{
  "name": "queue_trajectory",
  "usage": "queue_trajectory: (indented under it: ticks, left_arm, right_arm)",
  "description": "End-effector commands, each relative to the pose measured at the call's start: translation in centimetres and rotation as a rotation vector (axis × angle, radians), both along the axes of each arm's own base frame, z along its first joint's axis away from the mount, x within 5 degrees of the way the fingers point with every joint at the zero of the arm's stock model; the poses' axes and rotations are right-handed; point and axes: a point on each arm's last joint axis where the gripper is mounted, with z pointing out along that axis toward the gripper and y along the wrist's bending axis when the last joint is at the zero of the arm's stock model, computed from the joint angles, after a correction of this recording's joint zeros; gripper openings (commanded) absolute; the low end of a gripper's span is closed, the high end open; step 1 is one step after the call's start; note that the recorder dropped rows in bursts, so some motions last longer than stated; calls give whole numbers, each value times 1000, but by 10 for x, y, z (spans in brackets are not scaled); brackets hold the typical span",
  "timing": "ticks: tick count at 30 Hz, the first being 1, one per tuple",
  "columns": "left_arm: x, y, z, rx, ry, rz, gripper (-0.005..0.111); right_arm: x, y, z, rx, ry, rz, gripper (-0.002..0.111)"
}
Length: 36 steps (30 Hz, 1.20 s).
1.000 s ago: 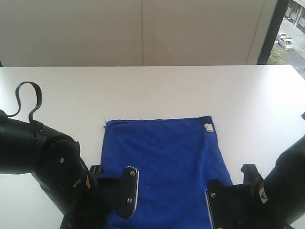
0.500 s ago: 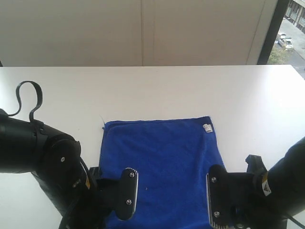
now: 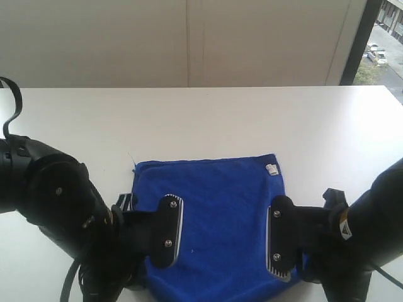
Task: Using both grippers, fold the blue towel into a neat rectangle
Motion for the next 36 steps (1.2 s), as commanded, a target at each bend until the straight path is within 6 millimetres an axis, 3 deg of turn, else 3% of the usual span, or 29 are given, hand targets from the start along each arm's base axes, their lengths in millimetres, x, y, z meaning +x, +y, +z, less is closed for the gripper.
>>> queue_trajectory:
  ticks: [1, 12, 24, 29, 36]
  left_arm:
    - [1, -1, 4, -14, -28, -1, 15]
    - [5, -2, 5, -26, -72, 7, 15]
    - [26, 13, 6, 8, -163, 105, 15]
    - [34, 5, 12, -91, -262, 107, 15]
    - [53, 16, 13, -135, -301, 200, 15]
  right_arm:
    - [5, 2, 6, 23, -39, -43, 0]
    - [24, 2, 22, 36, -192, -143, 0]
    - [35, 3, 28, 65, -318, -173, 0]
    - [46, 3, 10, 12, -315, -190, 0]
    - [64, 9, 11, 26, -361, -225, 0]
